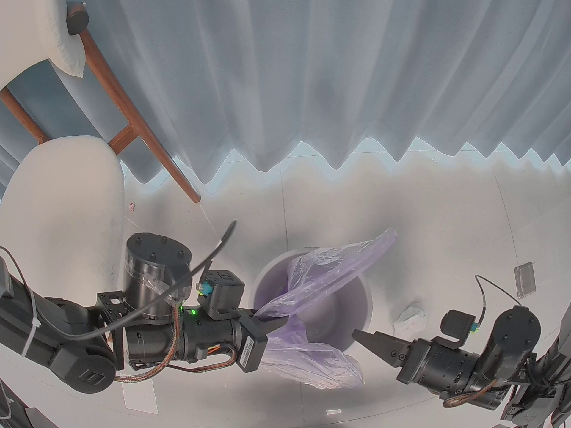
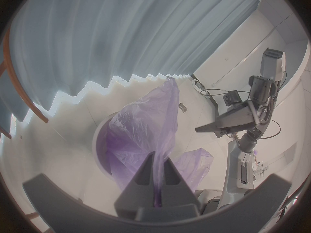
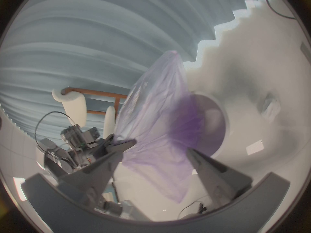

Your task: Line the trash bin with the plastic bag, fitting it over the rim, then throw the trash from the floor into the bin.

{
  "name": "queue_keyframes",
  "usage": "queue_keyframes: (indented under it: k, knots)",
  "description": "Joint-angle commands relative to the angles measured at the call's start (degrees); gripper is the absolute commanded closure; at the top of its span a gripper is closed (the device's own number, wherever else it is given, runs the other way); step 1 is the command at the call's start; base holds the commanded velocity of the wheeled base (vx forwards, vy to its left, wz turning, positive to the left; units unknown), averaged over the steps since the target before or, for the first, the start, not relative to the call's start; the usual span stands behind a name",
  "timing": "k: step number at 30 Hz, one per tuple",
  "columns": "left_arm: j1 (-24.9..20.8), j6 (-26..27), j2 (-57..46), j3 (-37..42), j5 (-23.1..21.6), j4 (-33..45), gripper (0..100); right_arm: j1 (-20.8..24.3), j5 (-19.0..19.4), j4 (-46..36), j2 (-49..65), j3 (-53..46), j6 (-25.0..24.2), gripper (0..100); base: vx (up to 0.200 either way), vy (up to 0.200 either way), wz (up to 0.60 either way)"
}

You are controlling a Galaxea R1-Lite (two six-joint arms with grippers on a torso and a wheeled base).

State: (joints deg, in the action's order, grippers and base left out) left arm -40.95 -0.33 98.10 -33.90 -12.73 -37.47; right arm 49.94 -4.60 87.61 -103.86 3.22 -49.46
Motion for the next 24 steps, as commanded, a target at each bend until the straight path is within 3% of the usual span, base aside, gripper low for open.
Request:
queue_keyframes:
  k: [1, 4, 14, 24]
  knots:
    - [-0.4, 0.3, 0.3, 0.4, 0.0, -0.9, 100, 5.8, -1.6, -2.1, 3.4, 1.5, -5.9, 0, 0.0, 0.0, 0.0]
    - [-0.4, 0.3, 0.3, 0.2, 0.0, -0.9, 100, 5.9, -1.7, -5.7, 2.9, 3.3, -9.5, 0, 0.0, 0.0, 0.0]
    - [-0.4, 0.2, -0.2, 0.4, 0.0, -1.0, 100, 2.5, -3.2, -20.8, 2.3, 17.6, -13.7, 0, 0.0, 0.0, 0.0]
    - [-0.3, 0.2, -0.3, 0.4, 0.1, -1.1, 100, -0.7, -3.1, -26.9, 1.7, 22.3, -14.3, 0, 0.0, 0.0, 0.0]
